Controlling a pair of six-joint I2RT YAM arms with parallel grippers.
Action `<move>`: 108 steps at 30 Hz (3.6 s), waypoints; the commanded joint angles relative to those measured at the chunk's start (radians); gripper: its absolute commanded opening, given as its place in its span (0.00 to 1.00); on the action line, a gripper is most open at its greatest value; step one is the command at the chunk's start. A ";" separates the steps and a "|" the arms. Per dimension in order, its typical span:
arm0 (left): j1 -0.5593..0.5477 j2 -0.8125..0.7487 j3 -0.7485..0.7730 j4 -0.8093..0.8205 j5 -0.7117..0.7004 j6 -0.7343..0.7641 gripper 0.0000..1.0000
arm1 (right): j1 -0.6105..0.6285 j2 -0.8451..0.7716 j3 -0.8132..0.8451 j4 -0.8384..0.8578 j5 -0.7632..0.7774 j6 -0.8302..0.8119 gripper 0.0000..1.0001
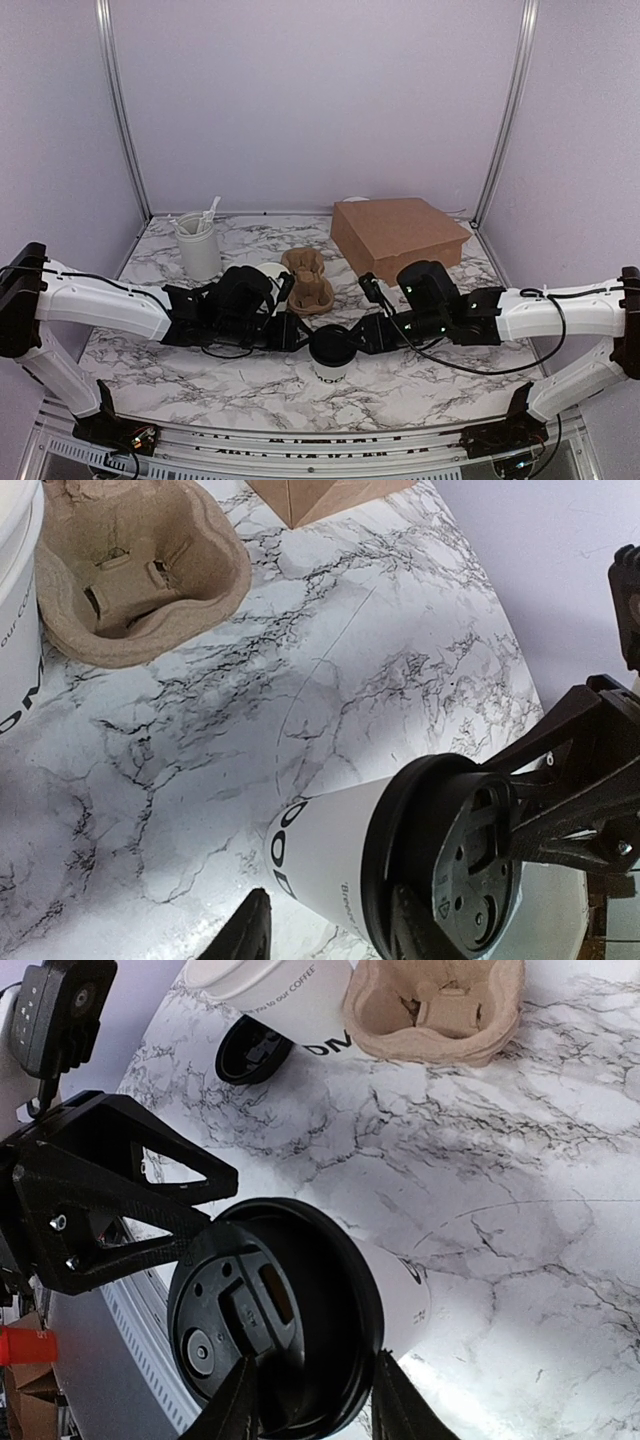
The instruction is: Pack the takeout coffee
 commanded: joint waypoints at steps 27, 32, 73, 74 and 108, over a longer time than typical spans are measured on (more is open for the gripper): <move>0.013 0.120 0.279 -0.339 -0.057 0.153 0.42 | 0.005 -0.022 0.125 -0.119 0.149 0.019 0.54; 0.020 0.078 0.280 -0.358 -0.043 0.156 0.43 | -0.010 -0.025 0.133 -0.137 0.135 -0.019 0.54; -0.030 0.046 0.171 -0.252 0.113 0.048 0.44 | -0.027 0.077 0.227 -0.207 0.026 -0.208 0.39; -0.030 0.050 0.173 -0.251 0.112 0.047 0.44 | -0.026 0.075 0.226 -0.207 0.025 -0.205 0.39; 0.021 0.144 0.275 -0.306 0.127 0.055 0.44 | 0.007 -0.033 0.071 -0.149 0.102 0.020 0.29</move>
